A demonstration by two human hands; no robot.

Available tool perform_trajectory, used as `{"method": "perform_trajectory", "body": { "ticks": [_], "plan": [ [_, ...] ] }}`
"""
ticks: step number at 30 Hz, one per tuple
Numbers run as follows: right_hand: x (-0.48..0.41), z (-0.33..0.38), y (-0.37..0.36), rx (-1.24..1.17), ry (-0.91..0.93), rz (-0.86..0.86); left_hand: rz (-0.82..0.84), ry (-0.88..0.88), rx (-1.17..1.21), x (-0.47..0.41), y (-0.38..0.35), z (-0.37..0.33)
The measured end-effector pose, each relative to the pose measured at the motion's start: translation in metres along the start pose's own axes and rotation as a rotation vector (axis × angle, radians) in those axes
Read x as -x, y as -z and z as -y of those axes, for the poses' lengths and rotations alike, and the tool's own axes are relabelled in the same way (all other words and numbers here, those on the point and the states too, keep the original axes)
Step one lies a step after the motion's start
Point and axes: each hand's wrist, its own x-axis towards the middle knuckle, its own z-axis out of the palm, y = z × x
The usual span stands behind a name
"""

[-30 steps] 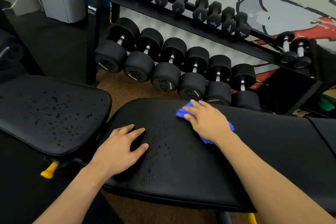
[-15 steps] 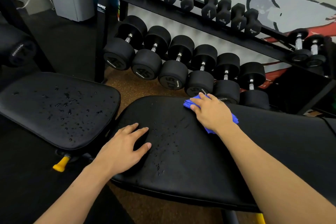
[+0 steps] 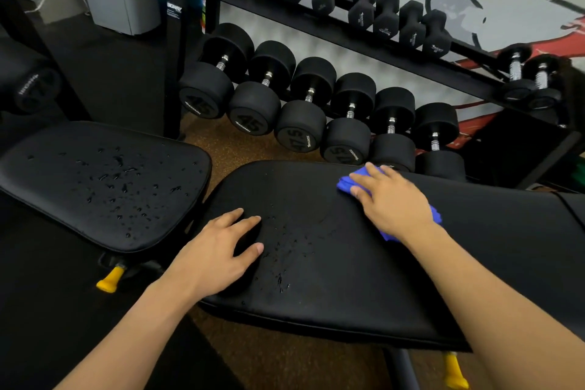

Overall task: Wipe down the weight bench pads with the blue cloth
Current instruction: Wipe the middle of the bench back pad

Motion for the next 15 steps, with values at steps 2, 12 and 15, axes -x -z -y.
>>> {"method": "perform_trajectory", "body": {
  "ticks": [2, 12, 15],
  "plan": [
    [-0.023, 0.013, -0.006, -0.013, -0.07, -0.038, -0.001, -0.023, -0.006, 0.007, 0.003, 0.001],
    [0.095, 0.047, -0.004, -0.034, 0.318, 0.003, 0.041, -0.031, -0.009, 0.024, 0.01, 0.008],
    [0.052, 0.035, -0.002, 0.024, 0.081, 0.008, 0.049, -0.043, -0.018, 0.033, 0.007, 0.01]
  ]
}}
